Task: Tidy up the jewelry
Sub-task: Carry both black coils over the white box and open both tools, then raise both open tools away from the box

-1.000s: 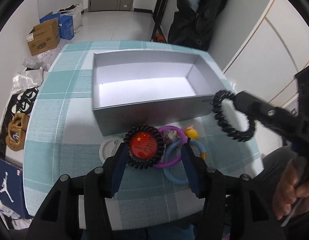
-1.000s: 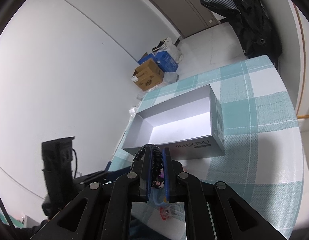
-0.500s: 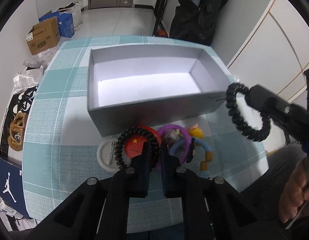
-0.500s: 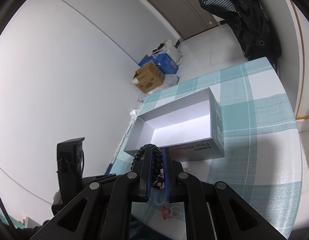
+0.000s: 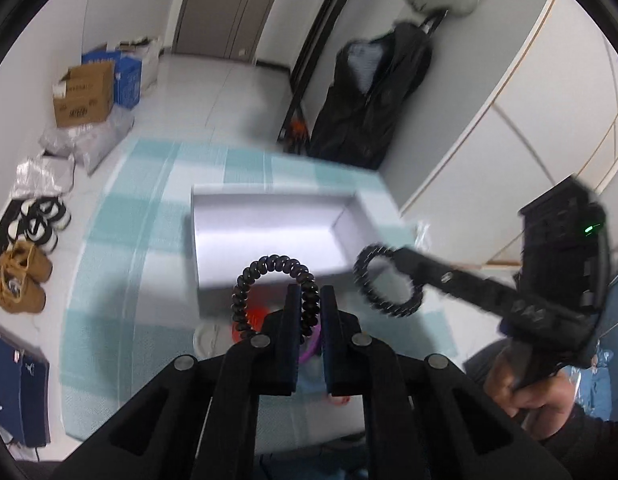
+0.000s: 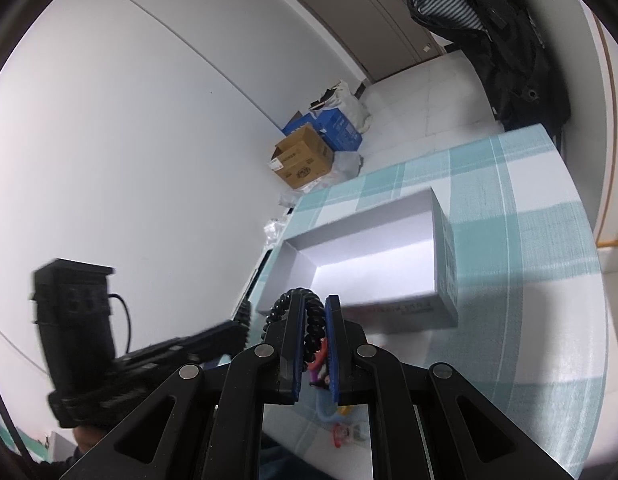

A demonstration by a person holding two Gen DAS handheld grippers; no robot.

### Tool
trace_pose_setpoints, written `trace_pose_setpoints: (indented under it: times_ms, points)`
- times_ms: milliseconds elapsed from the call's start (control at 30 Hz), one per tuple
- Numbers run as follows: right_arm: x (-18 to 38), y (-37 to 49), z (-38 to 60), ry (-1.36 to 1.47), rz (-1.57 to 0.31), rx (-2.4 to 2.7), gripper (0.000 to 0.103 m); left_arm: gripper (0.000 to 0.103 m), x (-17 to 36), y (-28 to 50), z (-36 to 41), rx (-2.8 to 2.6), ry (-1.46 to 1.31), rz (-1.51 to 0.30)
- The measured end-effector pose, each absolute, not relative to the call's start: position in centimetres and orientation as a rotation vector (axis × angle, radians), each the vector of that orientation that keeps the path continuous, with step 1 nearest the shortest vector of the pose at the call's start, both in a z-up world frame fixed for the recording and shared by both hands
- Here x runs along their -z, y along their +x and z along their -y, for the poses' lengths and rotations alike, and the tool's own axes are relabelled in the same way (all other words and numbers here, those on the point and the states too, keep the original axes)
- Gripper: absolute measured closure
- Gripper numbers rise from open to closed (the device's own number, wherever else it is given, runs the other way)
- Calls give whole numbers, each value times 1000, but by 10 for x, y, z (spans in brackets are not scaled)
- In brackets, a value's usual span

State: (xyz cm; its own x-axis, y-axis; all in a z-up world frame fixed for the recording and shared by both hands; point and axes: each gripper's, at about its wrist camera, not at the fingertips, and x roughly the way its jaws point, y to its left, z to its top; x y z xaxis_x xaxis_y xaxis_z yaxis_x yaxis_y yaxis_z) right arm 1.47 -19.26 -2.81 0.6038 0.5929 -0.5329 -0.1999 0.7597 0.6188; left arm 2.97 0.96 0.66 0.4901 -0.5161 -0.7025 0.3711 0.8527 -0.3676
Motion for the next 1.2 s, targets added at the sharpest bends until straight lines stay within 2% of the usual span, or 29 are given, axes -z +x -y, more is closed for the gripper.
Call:
trace_pose_setpoints:
  times_ms: [300, 667, 733, 767, 800, 867, 967, 1067, 1200]
  points:
    - [15, 59, 189, 495, -829, -465, 94, 98, 1, 84, 1, 565, -176, -947]
    - [42, 102, 188, 466, -900, -423, 91, 97, 33, 116, 7, 607, -209, -1053]
    - [48, 108, 188, 470, -921, -415, 85, 90, 37, 121, 5, 612, -233, -1089]
    - [50, 110, 189, 469, -925, -410, 75, 77, 38, 123, 3, 623, -255, -1095]
    - [50, 110, 191, 469, -921, -403, 66, 60, 36, 124, -2, 620, -277, -1084]
    - [47, 108, 195, 483, -897, -408, 60, 39, 30, 123, -12, 606, -311, -1039]
    - [37, 101, 201, 473, -842, -413, 47, 39, 18, 116, -25, 603, -341, -979]
    - [28, 88, 205, 459, -792, -418, 43, 39, 12, 108, -33, 591, -348, -963]
    - [21, 71, 206, 457, -748, -408, 27, 39, 13, 94, -35, 543, -321, -962]
